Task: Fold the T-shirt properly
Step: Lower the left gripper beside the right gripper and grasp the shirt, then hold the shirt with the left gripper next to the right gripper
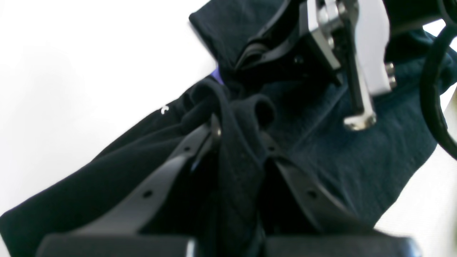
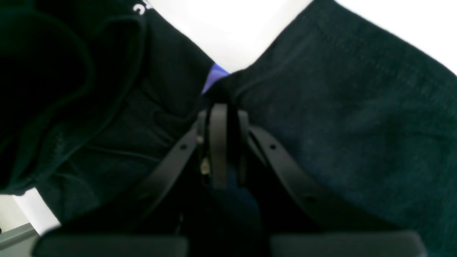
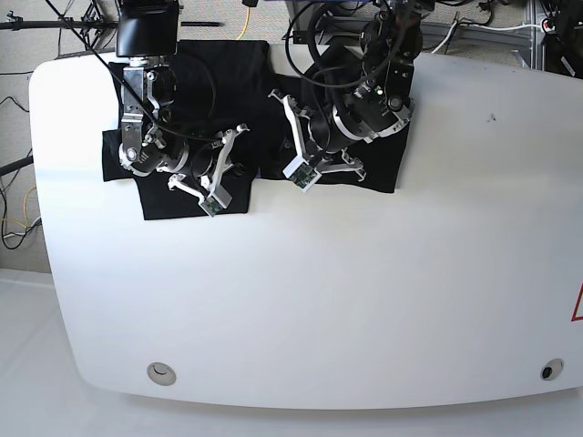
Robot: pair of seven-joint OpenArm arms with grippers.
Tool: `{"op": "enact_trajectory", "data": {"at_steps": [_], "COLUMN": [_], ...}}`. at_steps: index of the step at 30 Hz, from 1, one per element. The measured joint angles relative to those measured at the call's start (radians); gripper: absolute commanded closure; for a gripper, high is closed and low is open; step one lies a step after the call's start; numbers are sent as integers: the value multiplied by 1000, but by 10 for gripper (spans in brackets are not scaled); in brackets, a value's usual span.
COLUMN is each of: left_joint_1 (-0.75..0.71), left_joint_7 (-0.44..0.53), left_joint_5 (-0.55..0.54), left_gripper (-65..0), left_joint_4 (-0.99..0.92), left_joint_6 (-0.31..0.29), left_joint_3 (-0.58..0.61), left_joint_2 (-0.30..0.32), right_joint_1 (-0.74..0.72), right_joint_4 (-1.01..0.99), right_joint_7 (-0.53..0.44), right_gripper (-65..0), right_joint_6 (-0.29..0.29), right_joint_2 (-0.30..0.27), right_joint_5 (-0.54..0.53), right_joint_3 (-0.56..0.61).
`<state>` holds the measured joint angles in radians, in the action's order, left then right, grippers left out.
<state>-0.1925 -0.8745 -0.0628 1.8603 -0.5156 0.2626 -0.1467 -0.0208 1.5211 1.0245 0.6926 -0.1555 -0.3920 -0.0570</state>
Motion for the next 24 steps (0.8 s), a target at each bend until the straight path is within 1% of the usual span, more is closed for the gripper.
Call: {"op": "enact_trajectory", "data": {"at_steps": [7, 16, 18, 19, 20, 21, 24], "left_joint_1": [-5, -3, -1, 0, 1, 2, 10], "left_joint_7": [4, 105, 106, 106, 106, 106, 105], "left_joint_5": [5, 6, 5, 6, 6, 6, 4], "left_gripper": [0, 0, -29, -75, -104, -147, -287], "left_joint_4": [-106, -196, -206, -208, -208, -208, -208], "left_joint_6": [3, 3, 3, 3, 3, 3, 4], "left_joint_3": [-3, 0, 0, 0, 0, 0, 16], "left_joint_2": [1, 1, 1, 1, 1, 1, 3], "right_joint_1": [1, 2, 2, 2, 2, 2, 2], "right_joint_4": [0, 0, 0, 0, 0, 0, 0], "right_joint_7": [-1, -3, -2, -3, -3, -3, -3], "right_gripper": [-39, -39, -39, -39, -39, -39, -39], "right_joint_6": [0, 0, 0, 0, 0, 0, 0], "right_joint_2": [0, 0, 0, 0, -1, 0, 0], "right_joint_5": [0, 0, 0, 0, 0, 0, 0], "right_joint_3": [0, 0, 0, 0, 0, 0, 0]}}
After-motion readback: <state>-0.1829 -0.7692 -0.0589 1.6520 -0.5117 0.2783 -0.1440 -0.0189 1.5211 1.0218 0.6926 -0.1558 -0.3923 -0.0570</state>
